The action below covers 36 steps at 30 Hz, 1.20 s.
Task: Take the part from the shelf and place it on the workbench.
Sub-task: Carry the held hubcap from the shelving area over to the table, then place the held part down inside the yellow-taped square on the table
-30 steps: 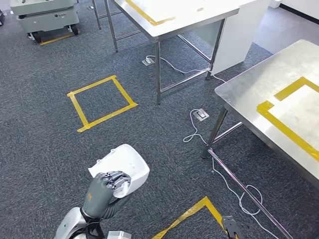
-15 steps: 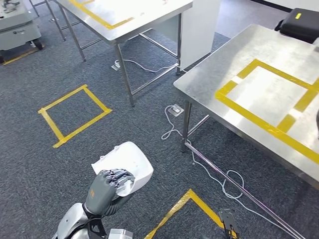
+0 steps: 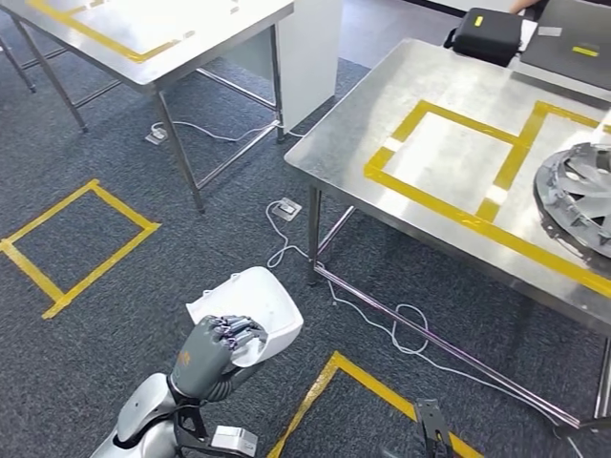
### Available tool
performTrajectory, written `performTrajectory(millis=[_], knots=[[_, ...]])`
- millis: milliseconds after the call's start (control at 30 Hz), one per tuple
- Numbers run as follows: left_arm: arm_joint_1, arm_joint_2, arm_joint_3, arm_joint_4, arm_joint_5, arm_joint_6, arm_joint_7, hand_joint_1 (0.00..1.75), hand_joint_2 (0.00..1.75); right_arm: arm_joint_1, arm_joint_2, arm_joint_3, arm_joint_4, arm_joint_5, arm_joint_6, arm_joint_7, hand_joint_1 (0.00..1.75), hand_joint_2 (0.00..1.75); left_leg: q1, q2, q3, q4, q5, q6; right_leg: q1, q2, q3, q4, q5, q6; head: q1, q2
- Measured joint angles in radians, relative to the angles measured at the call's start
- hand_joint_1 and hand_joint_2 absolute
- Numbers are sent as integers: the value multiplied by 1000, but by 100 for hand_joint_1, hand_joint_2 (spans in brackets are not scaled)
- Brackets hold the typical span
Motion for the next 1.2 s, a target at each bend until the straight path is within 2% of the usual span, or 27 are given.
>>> performTrajectory(millis=[33, 67, 100, 167, 233, 300, 333, 400, 467, 500, 533, 567, 633, 700, 733, 767, 800, 833, 867, 900, 933, 967, 1000, 1033, 1067, 1100, 1200], knots=[[-3, -3, 0, 8, 0, -4, -2, 175, 175, -1, 1, -1, 0, -2, -2, 1, 0, 175, -1, 16, 1, 0, -1, 0, 0, -2, -9, 24, -2, 2, 0, 0], [-8, -6, 0, 14, 0, -6, -4, 175, 175, -1, 2, -1, 0, -3, -3, 1, 0, 175, -1, 30, 2, 0, -2, -1, 0, -5, 5, 4, 16, 3, 0, 0], [-14, -10, 0, 20, 0, -8, -5, 175, 175, -1, 2, -2, 0, -3, -3, 1, 0, 175, -1, 43, 5, 0, -4, -2, 0, -14, 39, -54, 47, 3, 0, 0], [-23, -16, 0, 28, 1, -9, -6, 175, 175, -4, 4, -4, -1, -4, -5, 2, 0, 175, -5, 64, 13, 1, -10, -10, 3, -62, 124, -201, 104, -2, 0, 0], [-28, -19, 0, 33, 2, -9, -6, 175, 175, -7, 6, -5, -2, -4, -5, 2, 0, 175, -10, 82, 19, 2, -13, -20, 7, -87, 158, -264, 124, -14, -2, 0], [-32, -22, 0, 38, 3, -10, -6, 175, 175, -6, 7, -7, -2, -4, -6, 2, 0, 175, -10, 102, 22, 0, -14, -30, 8, -61, 154, -265, 129, -29, -3, 0], [-34, -24, 0, 40, 3, -10, -6, 175, 175, -6, 7, -7, -3, -4, -6, 2, 0, 175, -8, 98, 22, 3, -20, -37, 7, -48, 152, -266, 132, -35, -3, 0], [-37, -25, -1, 43, 3, -9, -6, 175, 175, -7, 9, -8, -4, -4, -6, 2, 0, 175, -4, 51, 2, 56, -59, -47, 0, -21, 152, -271, 139, -47, -8, 0], [-37, -25, -1, 48, 3, -9, -6, 175, 175, -9, 10, -9, -4, -4, -6, 2, 0, 175, -1, -5, -59, 187, -125, -52, -3, 6, 150, -271, 142, -51, -14, 0], [-36, -25, -1, 51, 4, -10, -7, 175, 175, -9, 11, -9, -4, -5, -7, 3, 0, 175, -1, -16, -92, 250, -146, -53, -3, 21, 150, -271, 142, -52, -15, 0], [-37, -25, -1, 54, 5, -11, -8, 175, 175, -8, 11, -9, -4, -6, -7, 3, 0, 175, -1, -20, -114, 287, -150, -52, -3, 37, 149, -271, 143, -52, -15, 0], [-38, -25, -1, 58, 7, -14, -10, 175, 175, -7, 11, -9, -4, -8, -8, 5, 0, 175, -1, -22, -119, 286, -133, -51, -4, 52, 149, -271, 143, -52, -15, 0], [-48, -27, -2, 65, 11, -23, -16, 175, 175, -8, 12, -11, -4, -13, -10, 11, 0, 175, 2, -40, -75, 179, -59, -48, -6, 82, 149, -271, 146, -47, -15, 0], [-66, -34, -2, 73, 17, -33, -22, 175, 175, -13, 14, -12, -5, -17, -11, 17, 0, 175, 10, -94, -19, 55, -11, -45, -5, 108, 142, -267, 148, -36, -15, 0], [-74, -38, -3, 78, 20, -39, -24, 175, 175, -16, 14, -13, -5, -19, -12, 19, 0, 175, 13, -114, -6, 23, -5, -43, -5, 120, 137, -268, 151, -29, -15, 0], [-83, -42, -5, 83, 23, -44, -26, 175, 175, -18, 15, -13, -5, -20, -14, 21, 0, 175, 13, -120, -3, 12, -8, -39, -6, 131, 132, -270, 154, -22, -15, 0], [-92, -48, -7, 89, 25, -49, -28, 175, 175, -18, 15, -14, -6, -22, -16, 21, 0, 175, 12, -109, -4, 11, -6, -32, -10, 142, 126, -274, 158, -14, -15, 0], [-103, -54, -10, 94, 28, -55, -30, 175, 175, -18, 15, -14, -6, -23, -18, 21, 0, 175, 12, -97, -3, 8, -4, -24, -11, 137, 123, -275, 160, -9, -15, 0], [-114, -60, -13, 100, 31, -61, -32, 175, 175, -18, 16, -14, -6, -24, -20, 21, 0, 175, 11, -84, -2, 6, -1, -17, -10, 113, 114, -262, 151, -4, -12, 0], [-125, -67, -16, 105, 33, -67, -34, 175, 175, -21, 18, -14, -6, -25, -22, 21, 0, 175, 12, -70, -2, 4, 1, -10, -7, 80, 97, -231, 131, 0, -9, 0], [-134, -73, -19, 111, 34, -72, -35, 175, 175, -26, 19, -14, -6, -26, -23, 22, 0, 175, 10, -55, -1, 3, 1, -6, -5, 40, 72, -176, 99, 2, -6, 0], [-141, -77, -21, 118, 36, -78, -36, 175, 175, -31, 20, -14, -6, -28, -25, 23, 0, 175, 7, -40, -1, 3, 0, -3, -4, 13, 39, -107, 63, 4, -3, 0], [-148, -81, -24, 126, 39, -84, -36, 175, 175, -35, 22, -14, -6, -31, -26, 25, 0, 175, 4, -24, -1, 3, 0, -2, -4, 3, 9, -40, 34, 6, -3, 0], [-156, -84, -27, 135, 43, -89, -36, 175, 175, -37, 23, -14, -6, -34, -28, 28, 0, 175, 2, -9, -1, 3, -1, -1, -4, -1, -11, 5, 20, 7, -4, 0], [-166, -89, -31, 144, 48, -95, -36, 175, 175, -38, 24, -14, -6, -37, -31, 31, 0, 175, 1, 3, 0, 3, -2, 0, -4, -2, -11, 11, 26, 6, -3, 0], [-178, -95, -35, 153, 52, -100, -36, 175, 175, -39, 25, -14, -6, -41, -33, 33, 0, 175, 0, 11, 1, 4, -3, -1, -4, -4, 12, -25, 49, 6, -4, 0], [-217, -114, -44, 176, 63, -114, -36, 175, 175, -49, 27, -15, -6, -54, -37, 34, 0, 175, -4, 25, 6, 5, -8, -10, -2, -18, 127, -225, 127, -2, -4, 0]])
